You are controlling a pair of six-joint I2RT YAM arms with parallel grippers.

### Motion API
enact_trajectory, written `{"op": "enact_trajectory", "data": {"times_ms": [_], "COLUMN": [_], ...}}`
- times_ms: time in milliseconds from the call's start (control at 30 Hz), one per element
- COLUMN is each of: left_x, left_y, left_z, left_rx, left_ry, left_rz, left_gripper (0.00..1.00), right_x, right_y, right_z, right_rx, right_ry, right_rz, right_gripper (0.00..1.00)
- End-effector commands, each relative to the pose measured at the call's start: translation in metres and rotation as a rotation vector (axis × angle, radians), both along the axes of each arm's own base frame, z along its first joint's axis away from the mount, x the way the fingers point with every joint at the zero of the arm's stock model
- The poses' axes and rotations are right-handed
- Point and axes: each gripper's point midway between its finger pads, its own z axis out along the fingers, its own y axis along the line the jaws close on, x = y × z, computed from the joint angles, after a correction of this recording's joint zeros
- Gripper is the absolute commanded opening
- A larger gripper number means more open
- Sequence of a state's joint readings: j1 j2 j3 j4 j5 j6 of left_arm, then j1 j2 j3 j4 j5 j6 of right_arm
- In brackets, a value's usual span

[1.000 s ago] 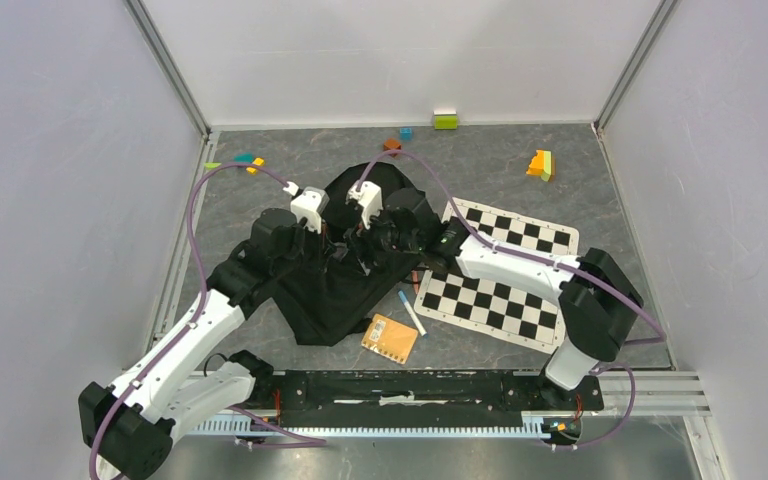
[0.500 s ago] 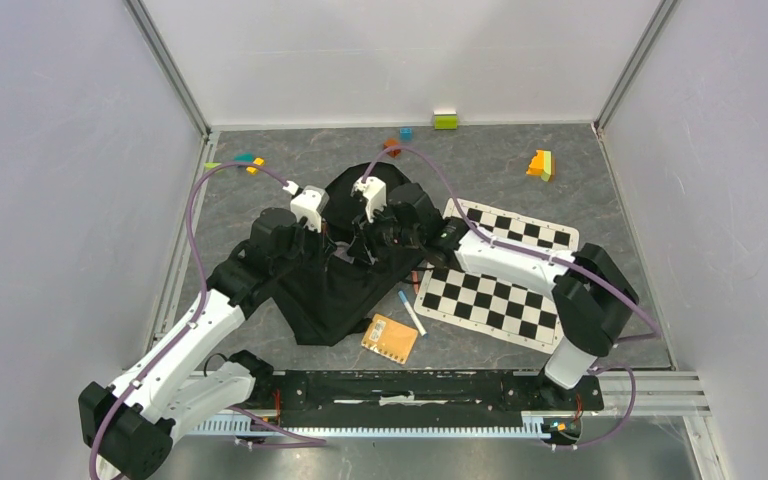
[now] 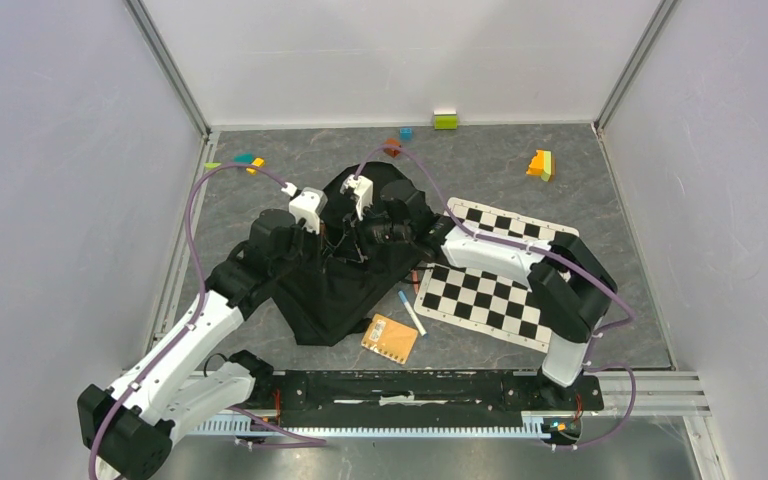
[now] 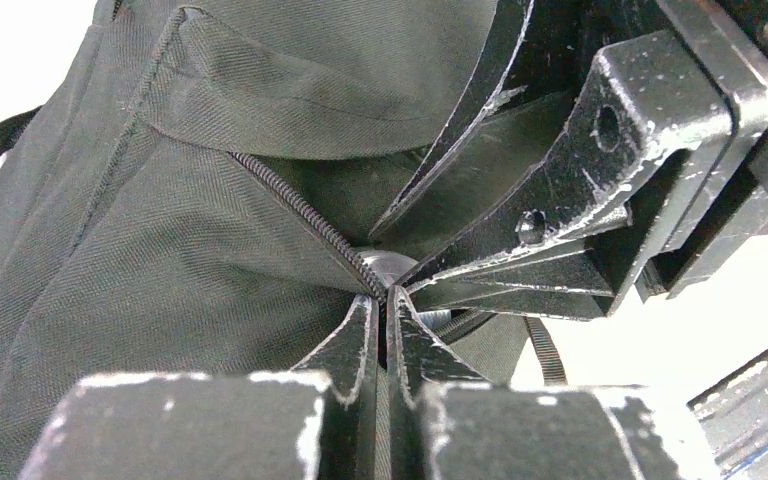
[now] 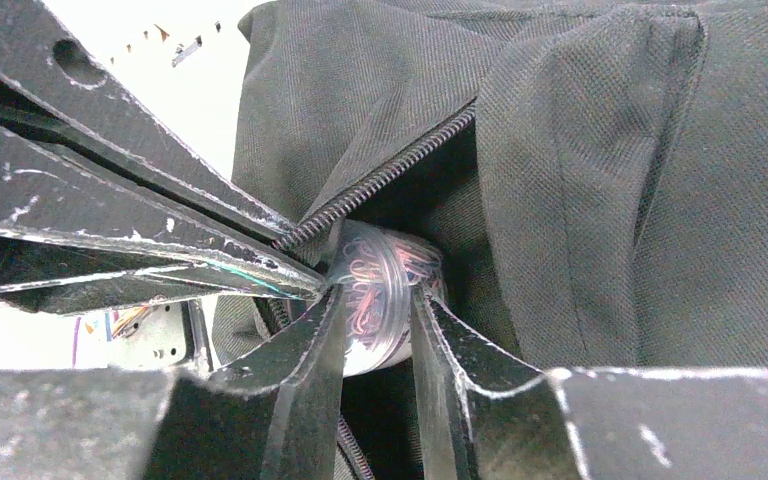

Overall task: Pack the student bag
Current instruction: Place the stationery in the student bag, then pick up the stationery from the center of the board.

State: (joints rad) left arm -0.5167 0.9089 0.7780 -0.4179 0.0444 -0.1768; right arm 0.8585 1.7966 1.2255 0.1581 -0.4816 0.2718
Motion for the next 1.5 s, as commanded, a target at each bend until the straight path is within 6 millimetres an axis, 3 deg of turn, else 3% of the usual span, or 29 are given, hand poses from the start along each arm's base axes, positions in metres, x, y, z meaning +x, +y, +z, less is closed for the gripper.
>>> {"op": "enact_trajectory", "data": {"times_ms": [0, 100, 333, 433, 567, 667, 800, 967, 1133, 1467], "left_x": [0.005, 0.005, 0.009, 0.012, 0.012, 0.015, 0.015, 0.016, 0.016, 0.017], "left_y": [-0.019, -0.019, -0.009, -0.004, -0.002, 0.002, 0.002, 0.001, 0.002, 0.005], "left_z": [0.031, 0.03, 0.031, 0.029, 0.028, 0.028, 0.027, 0.027, 0.027, 0.026], "left_rx": [-0.067, -0.065, -0.043, -0.029, -0.02, -0.01, -0.008, -0.007, -0.003, 0.003], "left_ry": [-0.113, -0.11, -0.13, -0.128, -0.125, -0.132, -0.13, -0.127, -0.129, -0.134], "left_rz": [-0.083, -0.083, -0.031, -0.004, 0.009, 0.033, 0.033, 0.032, 0.037, 0.046], "left_gripper": [0.02, 0.02, 0.02, 0.02, 0.02, 0.02, 0.02, 0.02, 0.02, 0.02], "right_x": [-0.051, -0.051, -0.038, -0.03, -0.019, -0.015, -0.031, -0.066, -0.089, -0.085], "right_y": [0.021, 0.019, -0.011, -0.031, -0.076, -0.121, -0.17, -0.199, -0.195, -0.163], "right_z": [-0.001, 0.005, 0.052, 0.07, 0.081, 0.069, 0.017, -0.051, -0.086, -0.104], "right_rx": [0.062, 0.071, 0.092, 0.077, 0.025, -0.068, -0.25, -0.361, -0.414, -0.511], "right_ry": [0.099, 0.08, -0.128, -0.219, -0.31, -0.317, -0.233, -0.113, -0.069, -0.14], "right_rz": [0.2, 0.199, 0.101, 0.023, -0.172, -0.337, -0.427, -0.409, -0.362, -0.302], "right_gripper": [0.34, 0.37, 0.73, 0.86, 0.9, 0.9, 0.81, 0.7, 0.65, 0.59]}}
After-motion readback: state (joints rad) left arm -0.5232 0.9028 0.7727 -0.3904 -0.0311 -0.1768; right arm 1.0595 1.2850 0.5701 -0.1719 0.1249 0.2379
